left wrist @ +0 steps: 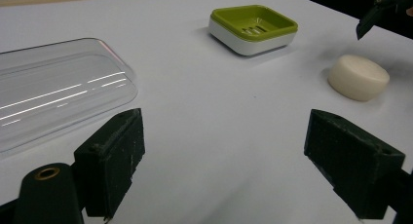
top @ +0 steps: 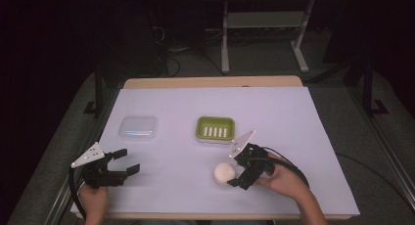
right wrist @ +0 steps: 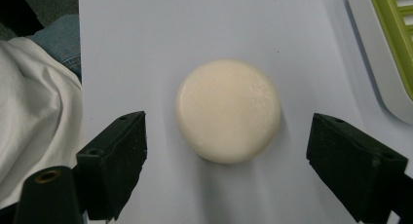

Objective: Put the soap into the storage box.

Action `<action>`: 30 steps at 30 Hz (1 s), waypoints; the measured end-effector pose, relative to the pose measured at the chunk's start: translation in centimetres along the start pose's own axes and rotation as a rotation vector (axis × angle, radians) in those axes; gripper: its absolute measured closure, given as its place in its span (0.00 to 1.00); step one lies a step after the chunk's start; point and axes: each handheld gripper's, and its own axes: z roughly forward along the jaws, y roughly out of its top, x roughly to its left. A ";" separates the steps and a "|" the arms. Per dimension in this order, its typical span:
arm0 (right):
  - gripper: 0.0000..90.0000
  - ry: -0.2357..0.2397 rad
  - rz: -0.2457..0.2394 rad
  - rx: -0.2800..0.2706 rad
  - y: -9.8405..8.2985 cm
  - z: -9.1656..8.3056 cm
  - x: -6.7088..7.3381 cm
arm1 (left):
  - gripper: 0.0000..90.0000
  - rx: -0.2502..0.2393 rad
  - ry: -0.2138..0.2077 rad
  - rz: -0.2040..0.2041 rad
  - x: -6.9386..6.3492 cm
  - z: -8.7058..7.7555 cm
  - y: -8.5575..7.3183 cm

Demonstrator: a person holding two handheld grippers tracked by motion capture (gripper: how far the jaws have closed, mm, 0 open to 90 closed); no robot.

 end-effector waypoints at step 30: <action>0.16 0.010 -0.018 0.072 1.2 2.5 0.2 | 0.16 0.010 0.007 0.016 0.0 0.0 0.1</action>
